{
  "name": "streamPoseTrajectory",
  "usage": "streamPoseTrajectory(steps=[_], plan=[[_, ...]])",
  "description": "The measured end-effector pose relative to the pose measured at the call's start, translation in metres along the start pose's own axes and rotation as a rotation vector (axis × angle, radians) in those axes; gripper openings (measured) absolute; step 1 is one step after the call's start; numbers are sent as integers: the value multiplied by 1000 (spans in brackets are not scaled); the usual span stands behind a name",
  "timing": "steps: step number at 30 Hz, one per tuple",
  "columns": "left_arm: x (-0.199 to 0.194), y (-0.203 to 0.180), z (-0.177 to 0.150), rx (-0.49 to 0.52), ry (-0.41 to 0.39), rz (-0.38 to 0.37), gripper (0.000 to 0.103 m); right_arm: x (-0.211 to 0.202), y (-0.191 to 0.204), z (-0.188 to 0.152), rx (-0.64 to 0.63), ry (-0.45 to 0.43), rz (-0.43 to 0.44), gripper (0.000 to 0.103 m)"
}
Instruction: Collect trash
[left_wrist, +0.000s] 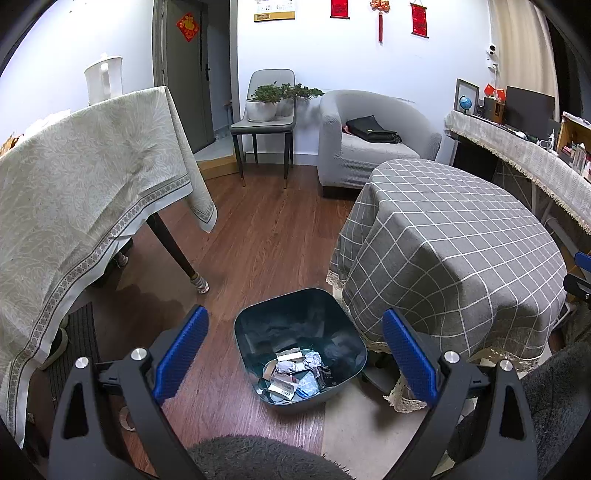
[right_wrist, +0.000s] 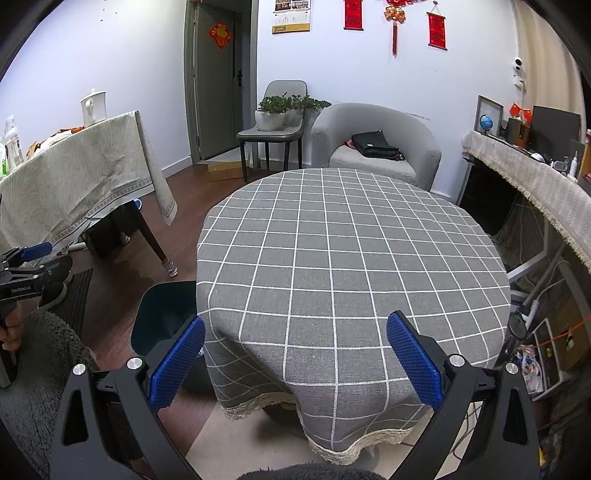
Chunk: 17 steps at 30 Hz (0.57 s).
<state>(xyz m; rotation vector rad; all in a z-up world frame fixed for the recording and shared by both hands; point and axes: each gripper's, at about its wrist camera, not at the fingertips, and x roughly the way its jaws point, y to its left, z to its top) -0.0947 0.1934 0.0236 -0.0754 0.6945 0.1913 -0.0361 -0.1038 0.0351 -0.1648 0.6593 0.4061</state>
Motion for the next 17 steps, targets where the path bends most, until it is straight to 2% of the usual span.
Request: streamPoseTrajectory(steps=[17], plan=[[3,4,-1,-8,17,6,97,1,0,1,-2,1,1,99]])
